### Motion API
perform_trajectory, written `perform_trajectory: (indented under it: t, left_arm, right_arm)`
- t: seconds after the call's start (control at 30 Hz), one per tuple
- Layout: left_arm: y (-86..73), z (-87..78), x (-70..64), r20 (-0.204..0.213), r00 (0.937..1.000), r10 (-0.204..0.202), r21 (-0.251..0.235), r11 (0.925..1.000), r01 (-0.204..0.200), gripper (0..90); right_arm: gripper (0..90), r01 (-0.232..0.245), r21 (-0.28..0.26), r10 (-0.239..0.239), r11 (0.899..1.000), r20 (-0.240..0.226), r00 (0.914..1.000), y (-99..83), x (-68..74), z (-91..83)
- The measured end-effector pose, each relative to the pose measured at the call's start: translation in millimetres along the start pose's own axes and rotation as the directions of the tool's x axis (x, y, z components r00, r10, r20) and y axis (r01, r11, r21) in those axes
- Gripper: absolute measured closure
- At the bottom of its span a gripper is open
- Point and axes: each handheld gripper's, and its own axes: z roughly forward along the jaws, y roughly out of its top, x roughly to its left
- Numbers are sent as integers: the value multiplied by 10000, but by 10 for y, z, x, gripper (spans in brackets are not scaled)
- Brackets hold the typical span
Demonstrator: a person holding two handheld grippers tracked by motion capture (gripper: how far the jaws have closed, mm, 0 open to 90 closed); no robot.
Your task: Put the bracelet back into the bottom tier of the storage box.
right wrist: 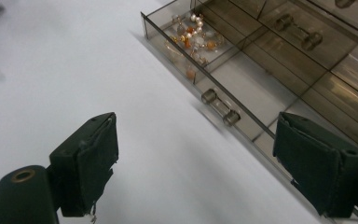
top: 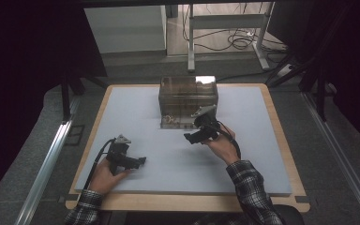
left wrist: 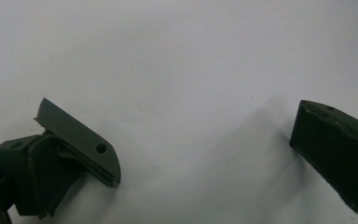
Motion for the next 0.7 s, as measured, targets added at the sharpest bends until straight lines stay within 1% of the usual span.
perform_trajectory:
  t: [0.43, 0.7]
  left_arm:
    - [0, 0, 0, 0, 10000, 2, 2, 10000, -2, 0]
    - [0, 0, 0, 0, 10000, -3, 1, 10000, 3, 0]
  right_arm:
    - [108, -73, 142, 72, 9999, 86, 9999, -150, -54, -134]
    - [92, -107, 329, 104, 9994, 88, 9999, -254, -76, -207]
